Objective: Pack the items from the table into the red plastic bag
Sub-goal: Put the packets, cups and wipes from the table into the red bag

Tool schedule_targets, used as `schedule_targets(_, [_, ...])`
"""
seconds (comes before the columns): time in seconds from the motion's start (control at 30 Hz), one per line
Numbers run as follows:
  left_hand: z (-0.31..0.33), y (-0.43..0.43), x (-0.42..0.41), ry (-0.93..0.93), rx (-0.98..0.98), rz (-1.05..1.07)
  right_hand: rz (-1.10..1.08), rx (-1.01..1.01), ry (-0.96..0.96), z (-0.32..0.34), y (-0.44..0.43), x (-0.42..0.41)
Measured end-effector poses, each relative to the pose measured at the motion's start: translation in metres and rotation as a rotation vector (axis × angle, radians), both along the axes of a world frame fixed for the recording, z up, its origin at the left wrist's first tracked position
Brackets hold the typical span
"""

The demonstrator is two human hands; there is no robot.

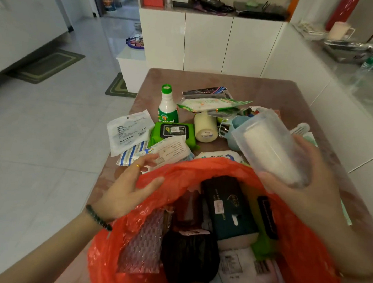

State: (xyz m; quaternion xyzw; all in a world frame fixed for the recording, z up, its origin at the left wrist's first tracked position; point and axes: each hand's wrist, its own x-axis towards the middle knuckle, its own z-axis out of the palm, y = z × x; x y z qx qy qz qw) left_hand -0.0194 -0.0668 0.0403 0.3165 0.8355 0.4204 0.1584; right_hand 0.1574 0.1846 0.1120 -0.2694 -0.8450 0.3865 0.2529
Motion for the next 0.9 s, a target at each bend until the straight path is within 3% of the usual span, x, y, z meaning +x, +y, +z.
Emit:
schedule_targets(0.1, [-0.009, -0.032, 0.019, 0.077, -0.127, 0.012, 0.026, -0.079, 0.057, 0.002, -0.048, 0.041])
schedule_targets(0.2, [-0.02, -0.059, 0.046, 0.051, -0.131, 0.101, 0.001, -0.104, 0.061, -0.02, -0.095, 0.071])
schedule_targets(0.43, [-0.05, -0.1, 0.12, -0.184, -0.208, 0.459, -0.139, -0.027, 0.026, -0.092, -0.181, 0.1])
schedule_targets(0.63, [-0.067, -0.121, 0.156, -0.807, 0.127, 0.58, -0.263, -0.131, 0.007, -0.117, -0.214, 0.095])
schedule_targets(0.8, [-0.065, -0.13, 0.173, -0.845, 0.316, 0.582, -0.285, -0.177, -0.022, -0.121, -0.261, 0.074])
schedule_targets(0.9, [-0.057, -0.137, 0.179, -0.801, 0.361, 0.509, -0.205, -0.149, -0.134, -0.121, -0.277, 0.064])
